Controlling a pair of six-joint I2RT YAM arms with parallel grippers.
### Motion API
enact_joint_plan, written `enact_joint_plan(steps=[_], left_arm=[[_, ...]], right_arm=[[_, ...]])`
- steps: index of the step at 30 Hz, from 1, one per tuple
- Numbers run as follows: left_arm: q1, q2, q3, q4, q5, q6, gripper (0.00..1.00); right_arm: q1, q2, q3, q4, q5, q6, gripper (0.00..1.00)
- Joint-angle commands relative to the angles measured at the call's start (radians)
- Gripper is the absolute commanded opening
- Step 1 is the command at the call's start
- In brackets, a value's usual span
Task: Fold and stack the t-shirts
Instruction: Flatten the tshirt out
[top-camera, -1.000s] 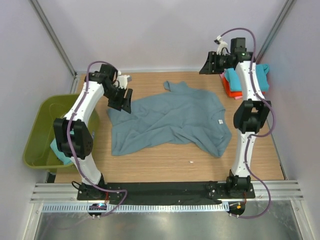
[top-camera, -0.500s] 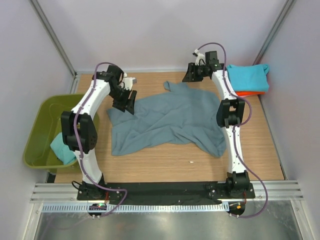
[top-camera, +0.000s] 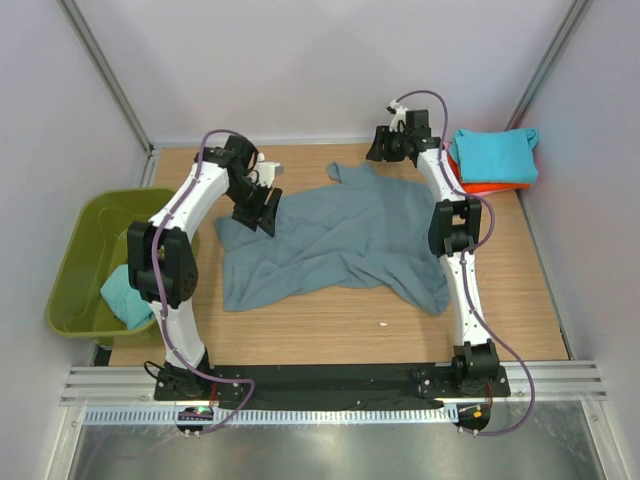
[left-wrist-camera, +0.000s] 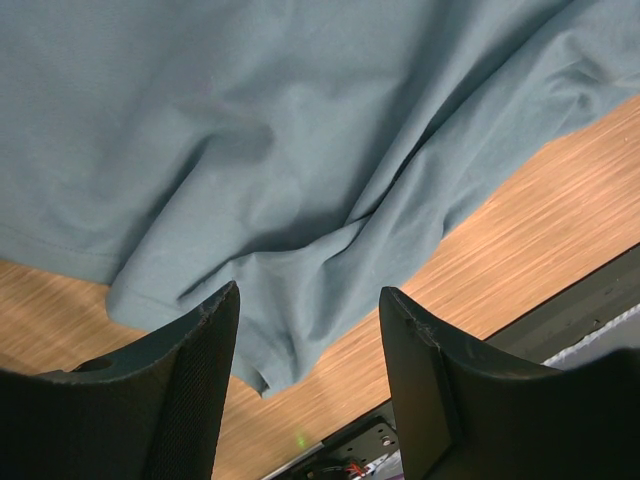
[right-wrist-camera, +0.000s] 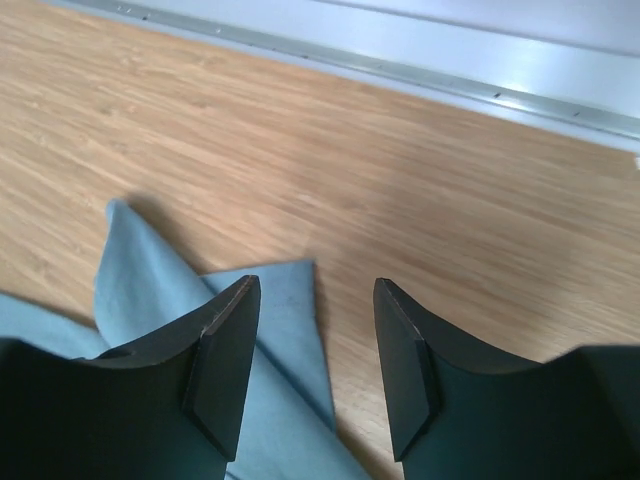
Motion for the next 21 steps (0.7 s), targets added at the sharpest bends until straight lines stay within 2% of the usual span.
enact_joint_plan(steps=[1,8,15,21], left_arm=[[0.0,-0.002,0.047,-0.006,-0.002,0.004,0.59],[0.002,0.038,0.097,-0.006,0.0,-0.006,0.59],[0.0,0.028,0.079,-0.002,0.004,-0.014,0.59],[0.0,0.001,0.058,0.005,0.0,-0.017,0.59]], right_arm=[[0.003,-0.005,0.004,0.082,0.043,0.01,0.55],[0.03,0.004,-0.037,0.01,0.018,-0.027,0.56],[0.072,0.013,-0.059,-0.021,0.008,-0.04,0.54],[0.093,0.016,-0.07,-0.048,0.028,-0.05,0.44]])
